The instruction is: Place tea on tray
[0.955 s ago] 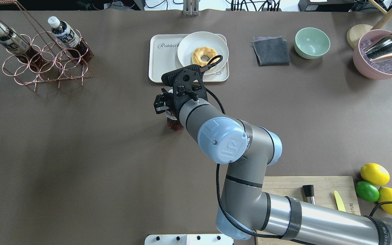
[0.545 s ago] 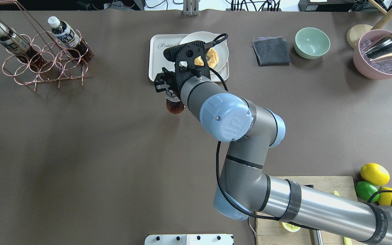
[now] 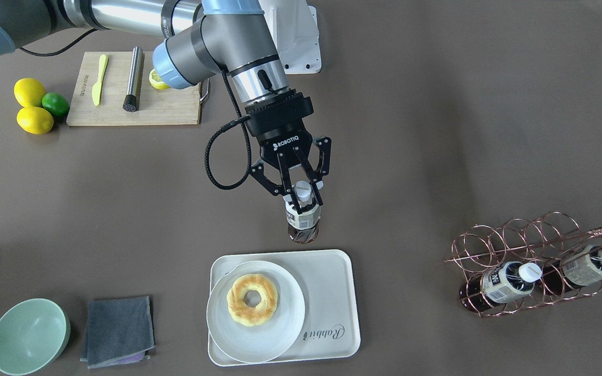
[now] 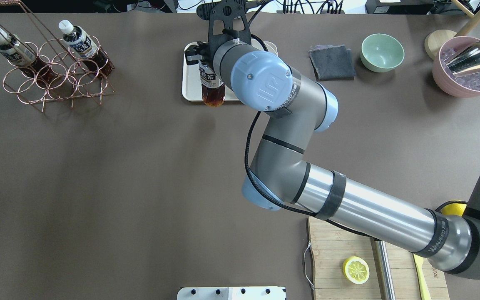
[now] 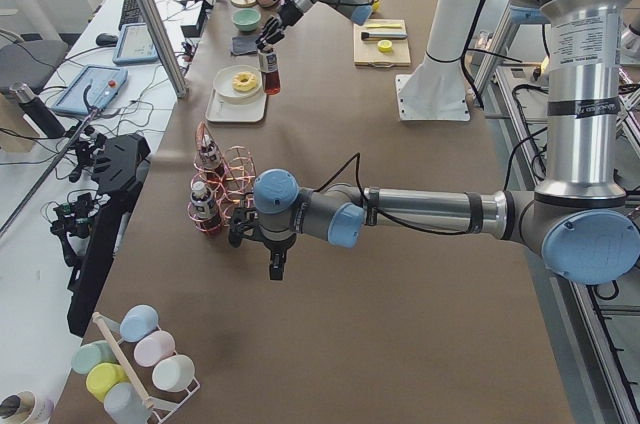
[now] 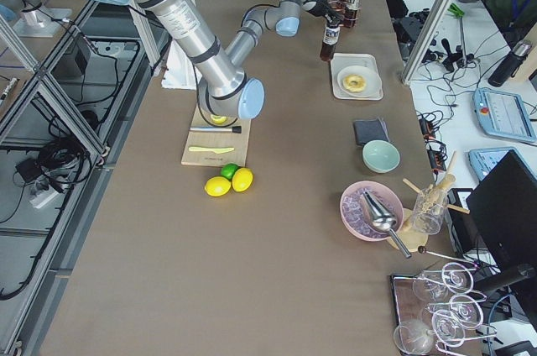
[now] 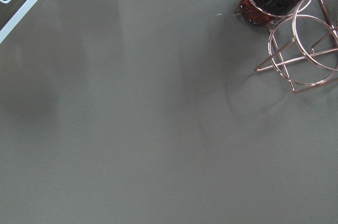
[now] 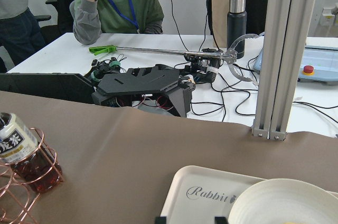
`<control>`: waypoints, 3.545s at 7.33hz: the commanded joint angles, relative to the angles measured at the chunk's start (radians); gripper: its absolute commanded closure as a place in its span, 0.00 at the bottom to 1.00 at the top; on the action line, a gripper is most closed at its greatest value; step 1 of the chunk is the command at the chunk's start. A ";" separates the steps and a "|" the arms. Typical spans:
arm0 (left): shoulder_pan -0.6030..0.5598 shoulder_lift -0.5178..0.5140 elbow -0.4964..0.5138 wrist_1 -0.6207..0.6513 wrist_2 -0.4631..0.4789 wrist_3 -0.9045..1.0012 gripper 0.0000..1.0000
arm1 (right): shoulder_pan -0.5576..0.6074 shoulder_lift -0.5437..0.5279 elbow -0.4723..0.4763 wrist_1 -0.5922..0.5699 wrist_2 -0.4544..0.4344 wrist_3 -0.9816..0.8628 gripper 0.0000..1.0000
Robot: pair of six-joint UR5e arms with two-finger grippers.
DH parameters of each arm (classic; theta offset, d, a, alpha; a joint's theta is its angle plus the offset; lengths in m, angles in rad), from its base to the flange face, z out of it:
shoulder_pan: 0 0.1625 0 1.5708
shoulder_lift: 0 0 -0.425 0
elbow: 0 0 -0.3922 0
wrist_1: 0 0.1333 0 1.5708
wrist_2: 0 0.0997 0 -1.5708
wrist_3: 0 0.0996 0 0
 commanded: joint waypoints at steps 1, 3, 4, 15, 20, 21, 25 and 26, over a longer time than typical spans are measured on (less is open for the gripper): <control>-0.031 0.013 -0.003 0.021 -0.008 0.003 0.01 | 0.049 0.161 -0.217 0.016 0.037 0.025 1.00; -0.042 0.016 -0.003 0.020 -0.008 0.003 0.01 | 0.069 0.233 -0.400 0.122 0.042 0.027 1.00; -0.042 0.015 -0.003 0.018 -0.008 0.003 0.01 | 0.074 0.272 -0.467 0.122 0.042 0.025 1.00; -0.042 0.003 0.002 0.018 -0.002 0.003 0.01 | 0.072 0.290 -0.569 0.200 0.032 0.021 0.01; -0.049 0.013 -0.027 0.026 -0.009 0.003 0.01 | 0.120 0.011 -0.155 0.121 0.216 0.212 0.00; -0.057 0.016 -0.036 0.026 -0.009 0.003 0.01 | 0.144 -0.101 0.009 0.000 0.273 0.284 0.00; -0.063 0.016 -0.049 0.024 -0.009 0.003 0.01 | 0.392 -0.533 0.489 -0.531 0.643 0.123 0.03; -0.063 0.015 -0.050 0.024 -0.009 0.003 0.01 | 0.460 -0.653 0.524 -0.532 0.688 0.019 0.02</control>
